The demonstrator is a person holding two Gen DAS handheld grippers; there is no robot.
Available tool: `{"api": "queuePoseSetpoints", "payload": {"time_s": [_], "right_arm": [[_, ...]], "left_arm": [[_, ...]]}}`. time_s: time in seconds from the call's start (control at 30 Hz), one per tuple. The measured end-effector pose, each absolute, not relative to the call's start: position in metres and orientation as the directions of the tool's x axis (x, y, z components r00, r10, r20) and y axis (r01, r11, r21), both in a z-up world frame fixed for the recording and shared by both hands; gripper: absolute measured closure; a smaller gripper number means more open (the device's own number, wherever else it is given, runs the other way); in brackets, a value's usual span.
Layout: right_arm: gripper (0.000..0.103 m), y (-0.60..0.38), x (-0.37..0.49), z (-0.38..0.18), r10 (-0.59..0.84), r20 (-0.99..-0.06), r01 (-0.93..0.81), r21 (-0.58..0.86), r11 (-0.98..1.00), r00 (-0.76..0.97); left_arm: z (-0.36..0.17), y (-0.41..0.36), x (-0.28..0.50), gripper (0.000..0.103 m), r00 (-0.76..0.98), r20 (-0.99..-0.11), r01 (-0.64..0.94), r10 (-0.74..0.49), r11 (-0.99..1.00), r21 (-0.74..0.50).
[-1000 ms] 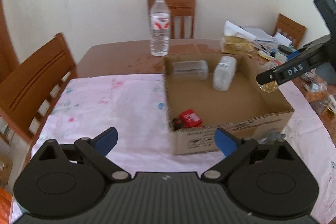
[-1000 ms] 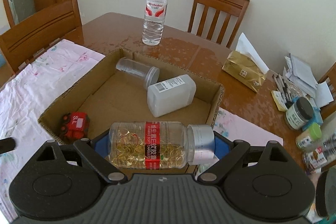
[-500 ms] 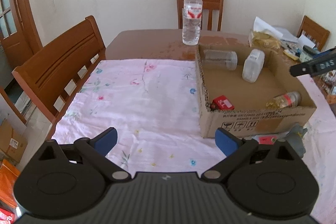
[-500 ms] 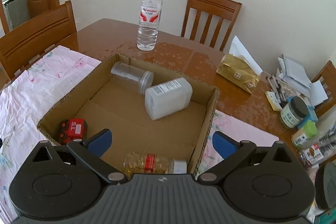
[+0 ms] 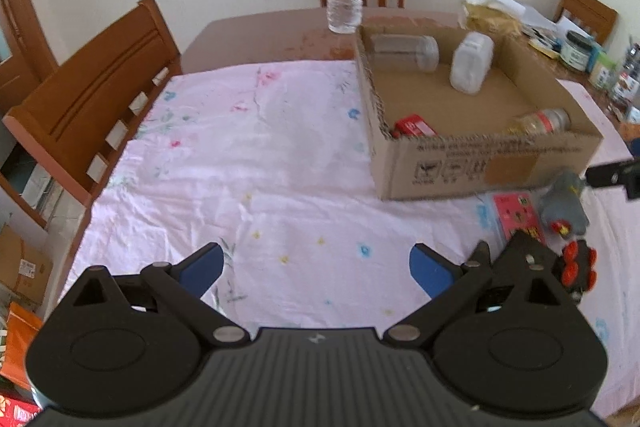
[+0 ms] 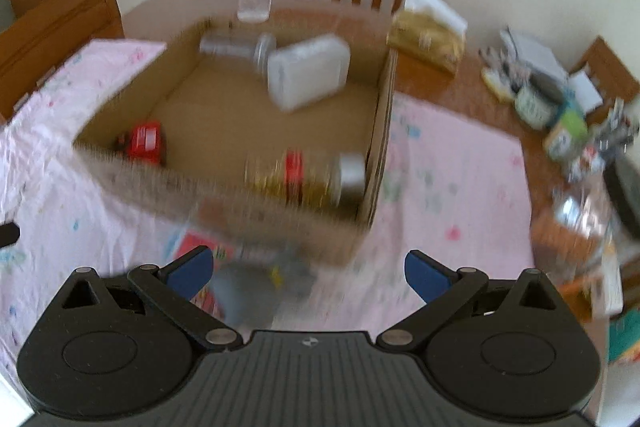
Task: Organize rigid objects
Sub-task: 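Move both tools back toward the remaining toys on the tablecloth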
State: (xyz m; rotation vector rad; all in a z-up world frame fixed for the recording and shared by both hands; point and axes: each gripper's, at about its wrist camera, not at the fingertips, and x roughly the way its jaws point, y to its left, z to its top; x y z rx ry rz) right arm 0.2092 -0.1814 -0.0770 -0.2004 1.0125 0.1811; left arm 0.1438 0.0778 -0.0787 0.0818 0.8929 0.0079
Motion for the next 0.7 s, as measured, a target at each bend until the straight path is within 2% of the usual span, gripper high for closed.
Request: {"api": "queuePoseSetpoints", "payload": {"time_s": [0.23, 0.7], "right_arm": [[0.0, -0.168, 0.186, -0.094, 0.095, -0.882, -0.193, 0.005, 0.981, 0.462], [0.0, -0.167, 0.168, -0.115, 0.094, -0.914, -0.135, 0.043, 0.99, 0.395]], "left_arm": [[-0.09, 0.073, 0.138, 0.004, 0.598, -0.801, 0.114, -0.025, 0.992, 0.055], [-0.101, 0.056, 0.135, 0.004, 0.569, -0.815, 0.257, -0.113, 0.965, 0.045]]}}
